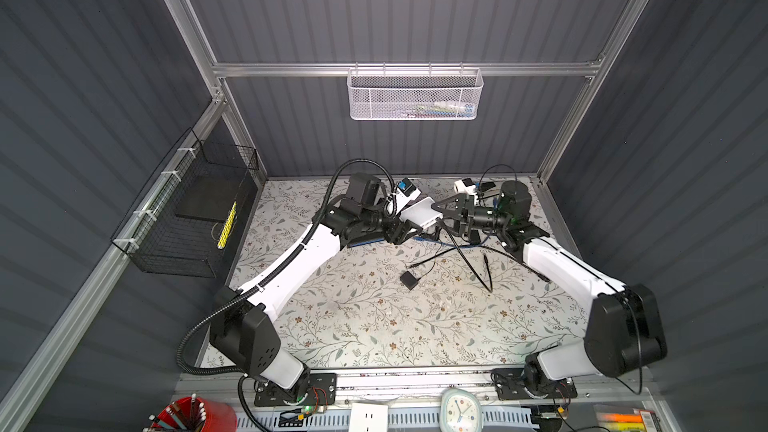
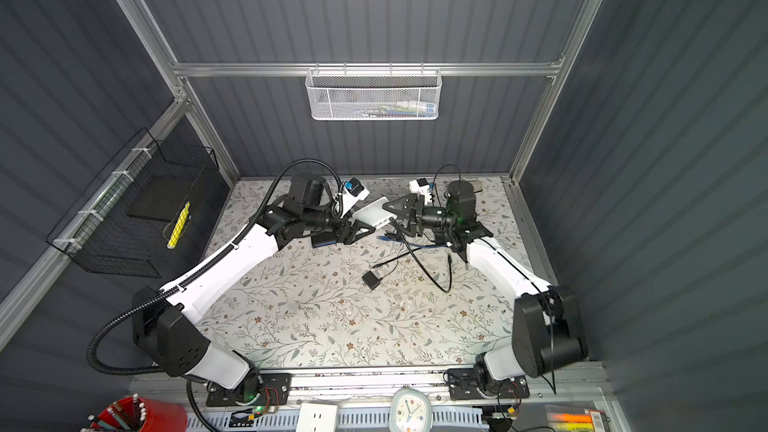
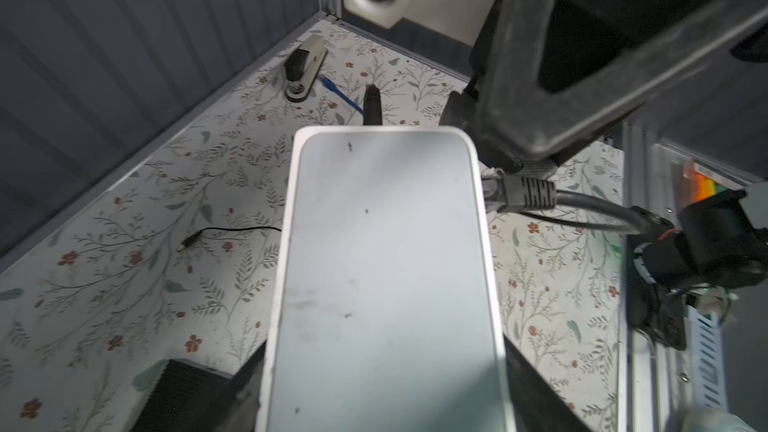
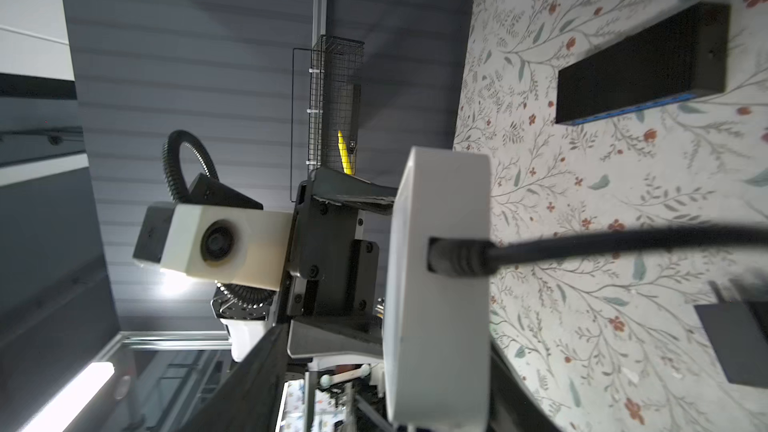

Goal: Insert the plug into the switch port
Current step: 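Release the black cable with the right gripper while the left gripper lowers the switch, then set the white switch down on the table with the left gripper and release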

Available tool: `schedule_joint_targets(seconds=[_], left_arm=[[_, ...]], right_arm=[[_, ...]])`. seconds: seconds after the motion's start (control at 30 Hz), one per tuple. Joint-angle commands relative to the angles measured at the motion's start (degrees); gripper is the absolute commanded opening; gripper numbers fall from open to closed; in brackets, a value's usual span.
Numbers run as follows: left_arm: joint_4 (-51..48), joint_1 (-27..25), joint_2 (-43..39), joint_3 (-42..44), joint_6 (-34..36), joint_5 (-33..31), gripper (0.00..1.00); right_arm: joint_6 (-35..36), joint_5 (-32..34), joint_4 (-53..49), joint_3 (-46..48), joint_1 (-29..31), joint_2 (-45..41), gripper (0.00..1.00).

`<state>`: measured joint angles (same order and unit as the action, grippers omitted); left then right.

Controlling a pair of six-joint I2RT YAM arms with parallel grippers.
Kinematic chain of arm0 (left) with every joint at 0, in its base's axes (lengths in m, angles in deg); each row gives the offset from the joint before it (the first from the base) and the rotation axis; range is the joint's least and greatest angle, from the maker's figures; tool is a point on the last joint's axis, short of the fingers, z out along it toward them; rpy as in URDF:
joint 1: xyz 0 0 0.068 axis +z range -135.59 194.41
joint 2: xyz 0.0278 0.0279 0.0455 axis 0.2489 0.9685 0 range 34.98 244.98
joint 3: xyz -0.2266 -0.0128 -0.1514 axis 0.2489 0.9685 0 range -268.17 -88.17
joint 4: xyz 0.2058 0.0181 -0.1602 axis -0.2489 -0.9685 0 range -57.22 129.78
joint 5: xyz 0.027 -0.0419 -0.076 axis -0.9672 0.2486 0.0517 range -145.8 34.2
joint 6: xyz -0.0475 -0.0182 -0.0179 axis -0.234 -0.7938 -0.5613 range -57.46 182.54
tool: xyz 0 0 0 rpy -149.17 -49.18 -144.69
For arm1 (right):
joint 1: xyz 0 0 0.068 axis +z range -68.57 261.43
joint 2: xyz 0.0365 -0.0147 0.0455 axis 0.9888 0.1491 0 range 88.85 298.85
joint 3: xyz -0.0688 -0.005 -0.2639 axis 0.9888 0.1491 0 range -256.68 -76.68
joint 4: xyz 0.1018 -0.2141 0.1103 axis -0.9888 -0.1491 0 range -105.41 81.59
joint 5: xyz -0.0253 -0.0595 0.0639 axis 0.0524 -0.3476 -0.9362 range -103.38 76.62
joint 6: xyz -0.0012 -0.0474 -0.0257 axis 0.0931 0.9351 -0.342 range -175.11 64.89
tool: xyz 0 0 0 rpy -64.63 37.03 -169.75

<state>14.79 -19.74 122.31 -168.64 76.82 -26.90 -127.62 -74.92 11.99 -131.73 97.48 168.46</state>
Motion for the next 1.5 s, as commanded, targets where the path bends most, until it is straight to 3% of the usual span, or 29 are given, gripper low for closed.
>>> schedule_joint_targets(seconds=[0.0, 0.2, 0.37, 0.43, 0.63, 1.0, 1.1, 1.17, 1.33, 1.47], left_arm=[[-2.7, -0.3, -4.1, 3.6, 0.9, 5.8, 0.27], [-4.5, -0.3, -9.0, 5.3, 7.9, 2.7, 0.27], [1.4, -0.5, -16.2, 7.0, 15.0, -1.0, 0.28], [-0.8, -1.5, -16.8, 4.8, 19.5, -3.1, 0.28], [-14.0, -11.4, -14.0, -5.6, 34.2, -18.7, 0.27], [-13.0, -11.6, -15.3, -3.9, 37.2, -19.1, 0.28], [-12.1, -11.5, -15.2, -2.0, 33.8, -19.8, 0.29], [-10.5, -10.2, -14.2, 2.5, 27.1, -18.5, 0.29], [-1.8, -4.0, -9.4, 18.9, 0.8, -11.2, 0.22], [7.3, -4.0, -12.6, 30.2, -7.5, -14.5, 0.23]], right_arm=[[8.4, 2.8, -4.3, 2.0, -0.4, -6.2, 0.76], [37.3, 9.2, -35.7, -4.5, -3.0, -15.2, 0.83], [52.1, 14.6, -41.9, -2.8, -3.6, -22.5, 0.83], [54.9, 14.7, -39.1, -0.5, -3.7, -25.6, 0.83], [56.2, 20.0, -23.9, 9.6, -3.9, -37.3, 0.87], [57.0, 23.8, -21.7, 11.3, -4.1, -42.1, 0.87], [57.3, 25.5, -22.6, 11.4, -4.1, -42.7, 0.87], [57.1, 28.5, -24.0, 11.6, -4.2, -43.3, 0.88], [54.5, 31.7, -23.1, 14.6, -4.4, -44.3, 0.88], [53.4, 31.6, -21.4, 17.4, -4.5, -45.1, 0.88]])
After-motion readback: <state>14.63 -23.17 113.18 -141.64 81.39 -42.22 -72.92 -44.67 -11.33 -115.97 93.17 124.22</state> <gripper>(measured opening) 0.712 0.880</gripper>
